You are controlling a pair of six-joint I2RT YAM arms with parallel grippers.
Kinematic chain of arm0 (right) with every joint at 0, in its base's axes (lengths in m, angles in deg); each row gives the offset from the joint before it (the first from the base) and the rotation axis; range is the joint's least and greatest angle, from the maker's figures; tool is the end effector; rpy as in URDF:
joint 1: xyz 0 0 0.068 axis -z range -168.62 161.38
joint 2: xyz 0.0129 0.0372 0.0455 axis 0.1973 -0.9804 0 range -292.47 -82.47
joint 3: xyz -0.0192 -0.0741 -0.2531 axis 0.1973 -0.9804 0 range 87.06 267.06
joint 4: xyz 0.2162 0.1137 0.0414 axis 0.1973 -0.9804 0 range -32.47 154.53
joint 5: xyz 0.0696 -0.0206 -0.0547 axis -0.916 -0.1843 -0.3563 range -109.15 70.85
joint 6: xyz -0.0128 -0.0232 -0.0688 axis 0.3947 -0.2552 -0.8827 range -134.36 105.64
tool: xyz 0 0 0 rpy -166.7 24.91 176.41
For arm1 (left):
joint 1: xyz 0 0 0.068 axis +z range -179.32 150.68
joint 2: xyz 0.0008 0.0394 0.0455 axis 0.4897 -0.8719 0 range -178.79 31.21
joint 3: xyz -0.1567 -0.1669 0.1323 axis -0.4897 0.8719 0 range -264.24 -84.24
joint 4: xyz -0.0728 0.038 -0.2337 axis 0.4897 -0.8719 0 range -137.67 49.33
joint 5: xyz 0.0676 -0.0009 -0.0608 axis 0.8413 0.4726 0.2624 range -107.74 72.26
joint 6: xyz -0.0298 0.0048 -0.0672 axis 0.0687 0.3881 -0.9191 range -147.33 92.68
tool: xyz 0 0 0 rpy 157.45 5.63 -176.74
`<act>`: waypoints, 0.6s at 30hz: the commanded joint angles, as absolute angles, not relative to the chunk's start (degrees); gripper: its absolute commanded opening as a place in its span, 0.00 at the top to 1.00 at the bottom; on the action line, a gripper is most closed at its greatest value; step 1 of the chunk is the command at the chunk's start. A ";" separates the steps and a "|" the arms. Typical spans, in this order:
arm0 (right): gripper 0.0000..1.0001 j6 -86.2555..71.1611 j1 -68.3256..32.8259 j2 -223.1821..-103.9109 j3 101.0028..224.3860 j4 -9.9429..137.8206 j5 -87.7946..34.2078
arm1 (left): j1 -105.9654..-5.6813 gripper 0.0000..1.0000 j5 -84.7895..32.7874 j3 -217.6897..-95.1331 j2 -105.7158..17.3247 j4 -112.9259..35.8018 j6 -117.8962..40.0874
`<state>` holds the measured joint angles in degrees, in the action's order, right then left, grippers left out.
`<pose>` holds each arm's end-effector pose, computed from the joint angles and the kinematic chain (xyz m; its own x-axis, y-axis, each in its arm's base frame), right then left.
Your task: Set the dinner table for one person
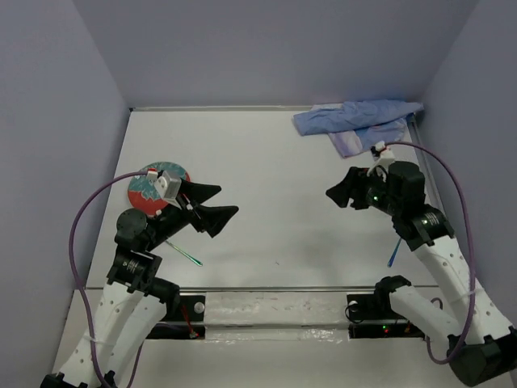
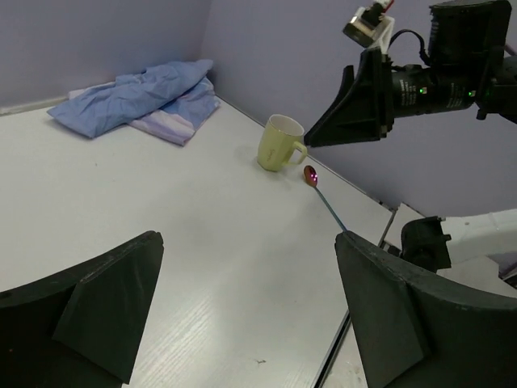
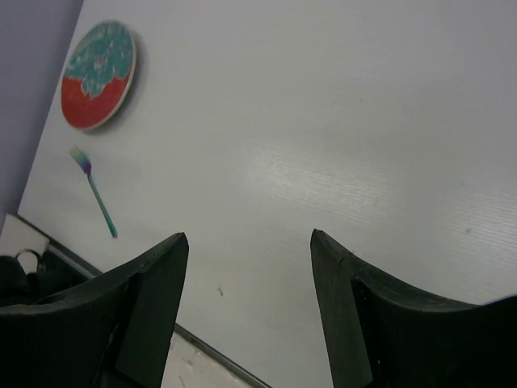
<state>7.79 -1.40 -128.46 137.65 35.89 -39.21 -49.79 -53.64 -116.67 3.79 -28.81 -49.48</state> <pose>0.1784 0.0621 0.3216 -0.5615 0.2358 -0.7931 -0.3255 0.8183 0.4737 0.1149 -0.0814 0.3469 -0.0534 -0.3062 -0.9505 0.8518 0.4828 -0.2033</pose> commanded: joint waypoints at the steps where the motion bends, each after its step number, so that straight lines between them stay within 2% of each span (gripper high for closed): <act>1: 0.32 6.65 -14.01 -135.01 141.63 40.54 -24.28 | -49.28 0.01 -55.89 -117.64 4.75 -25.37 -49.12; 10: 0.36 1.73 -16.13 -151.97 151.04 42.03 -14.76 | -49.10 0.01 -55.27 -117.29 5.46 -25.11 -49.91; 18: 0.49 -5.12 -16.66 -166.30 160.35 42.04 -8.00 | -49.10 0.01 -48.33 -118.43 4.93 -29.76 -48.94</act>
<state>-0.01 -16.06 -161.71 155.20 39.63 -13.44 -49.44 -51.26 -116.67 5.45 -28.94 -49.43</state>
